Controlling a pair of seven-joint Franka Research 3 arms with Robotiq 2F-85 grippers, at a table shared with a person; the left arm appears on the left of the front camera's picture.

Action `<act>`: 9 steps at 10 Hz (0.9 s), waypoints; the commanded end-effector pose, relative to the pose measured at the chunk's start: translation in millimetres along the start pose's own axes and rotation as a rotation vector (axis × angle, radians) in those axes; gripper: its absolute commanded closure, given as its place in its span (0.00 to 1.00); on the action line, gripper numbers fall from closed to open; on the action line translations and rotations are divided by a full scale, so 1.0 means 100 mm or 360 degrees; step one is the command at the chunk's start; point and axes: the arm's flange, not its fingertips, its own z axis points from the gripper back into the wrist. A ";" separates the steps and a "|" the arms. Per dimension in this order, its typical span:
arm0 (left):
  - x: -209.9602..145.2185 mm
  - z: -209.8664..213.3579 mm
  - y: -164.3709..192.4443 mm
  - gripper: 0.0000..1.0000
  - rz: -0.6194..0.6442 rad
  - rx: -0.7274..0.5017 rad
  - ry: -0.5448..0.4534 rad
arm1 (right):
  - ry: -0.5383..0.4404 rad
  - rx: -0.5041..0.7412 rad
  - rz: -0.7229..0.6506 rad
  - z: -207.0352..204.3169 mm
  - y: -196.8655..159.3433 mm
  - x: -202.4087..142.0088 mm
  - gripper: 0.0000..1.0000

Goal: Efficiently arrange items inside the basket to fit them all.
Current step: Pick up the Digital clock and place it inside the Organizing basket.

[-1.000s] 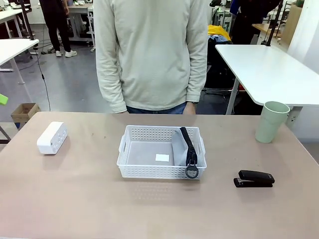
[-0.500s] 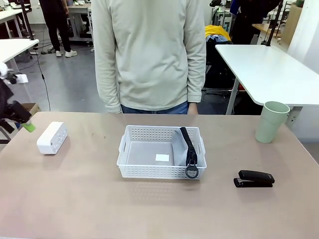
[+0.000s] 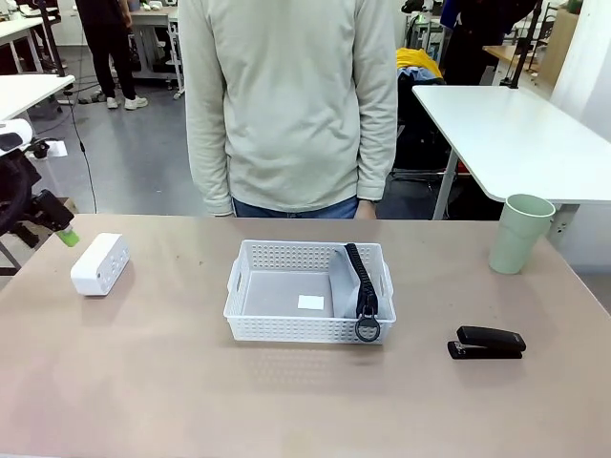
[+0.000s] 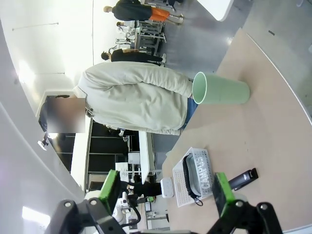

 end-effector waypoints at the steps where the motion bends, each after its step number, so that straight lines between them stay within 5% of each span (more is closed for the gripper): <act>1: 0.18 -0.23 -0.18 0.00 -0.0009 0.0176 -0.0065 | -0.0004 0.0032 0.0023 0.00 0.03 0.03 0.00; 9: 0.51 -0.99 -0.25 0.00 0.0114 0.0400 0.0074 | -0.0004 0.0032 0.0023 0.00 0.03 0.03 0.00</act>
